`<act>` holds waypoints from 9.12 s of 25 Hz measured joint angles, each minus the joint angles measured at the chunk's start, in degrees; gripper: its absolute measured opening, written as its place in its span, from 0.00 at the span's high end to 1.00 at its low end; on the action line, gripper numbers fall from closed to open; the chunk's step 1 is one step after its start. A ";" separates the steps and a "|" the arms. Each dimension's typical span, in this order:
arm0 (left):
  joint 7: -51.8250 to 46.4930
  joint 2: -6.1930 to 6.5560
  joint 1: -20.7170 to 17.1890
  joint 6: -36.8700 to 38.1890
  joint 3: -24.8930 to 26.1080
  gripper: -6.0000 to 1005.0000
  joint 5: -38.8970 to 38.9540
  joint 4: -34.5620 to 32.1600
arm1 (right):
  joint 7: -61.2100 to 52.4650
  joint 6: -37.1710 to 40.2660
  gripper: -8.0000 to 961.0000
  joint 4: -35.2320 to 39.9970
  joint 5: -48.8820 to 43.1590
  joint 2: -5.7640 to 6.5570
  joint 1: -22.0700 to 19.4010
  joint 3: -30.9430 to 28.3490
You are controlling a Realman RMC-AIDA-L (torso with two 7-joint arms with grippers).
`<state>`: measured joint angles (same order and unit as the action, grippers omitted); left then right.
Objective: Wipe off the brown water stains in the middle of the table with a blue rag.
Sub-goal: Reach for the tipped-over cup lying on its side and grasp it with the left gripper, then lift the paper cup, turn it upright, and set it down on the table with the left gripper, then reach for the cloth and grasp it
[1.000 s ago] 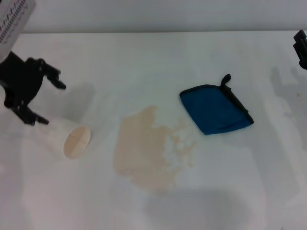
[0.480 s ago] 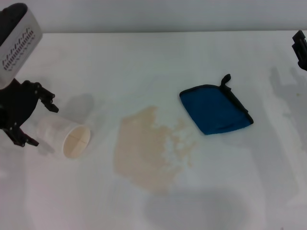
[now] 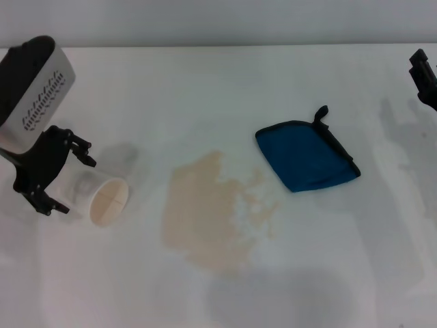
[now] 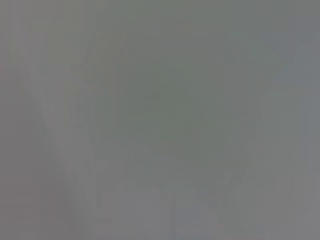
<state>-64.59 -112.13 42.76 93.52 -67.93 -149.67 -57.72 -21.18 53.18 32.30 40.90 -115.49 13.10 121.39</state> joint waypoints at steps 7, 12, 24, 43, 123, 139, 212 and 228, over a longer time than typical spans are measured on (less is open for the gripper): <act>1.67 -0.71 -1.14 -2.42 -0.17 0.12 -0.12 0.44 | 0.00 0.04 0.36 0.13 0.07 0.00 0.01 0.41; 3.04 -1.32 -1.52 -4.97 -0.14 0.12 -0.19 1.94 | 0.00 0.16 0.36 0.21 0.07 0.00 0.09 0.43; 3.67 -2.85 -1.26 -9.76 -0.09 0.12 -1.59 5.07 | 0.00 0.28 0.37 0.22 0.06 0.00 0.13 0.43; 1.57 -4.32 -1.89 -13.05 0.13 0.14 -2.21 4.82 | 0.00 0.36 0.37 -0.22 -0.02 0.00 -0.01 0.49; 45.17 -7.76 -9.72 -42.79 17.04 0.27 108.71 60.00 | -2.97 2.29 0.37 -5.08 -0.27 0.51 3.16 -1.68; 45.20 -7.90 -9.79 -44.81 17.04 0.18 108.71 60.84 | -3.15 3.57 0.37 -5.58 -0.13 0.53 2.83 -1.68; 25.79 -7.53 -25.63 -10.23 17.49 0.12 118.56 61.59 | -103.46 5.83 0.38 11.68 -138.15 12.96 33.71 -30.52; 25.13 -7.26 -22.50 -10.68 17.14 0.12 118.05 61.67 | -117.22 23.45 0.38 12.49 -190.56 -0.30 47.65 -40.10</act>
<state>-39.47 -119.39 20.26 82.84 -50.79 -31.62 3.95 -138.40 76.62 44.79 -149.66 -115.78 60.75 81.29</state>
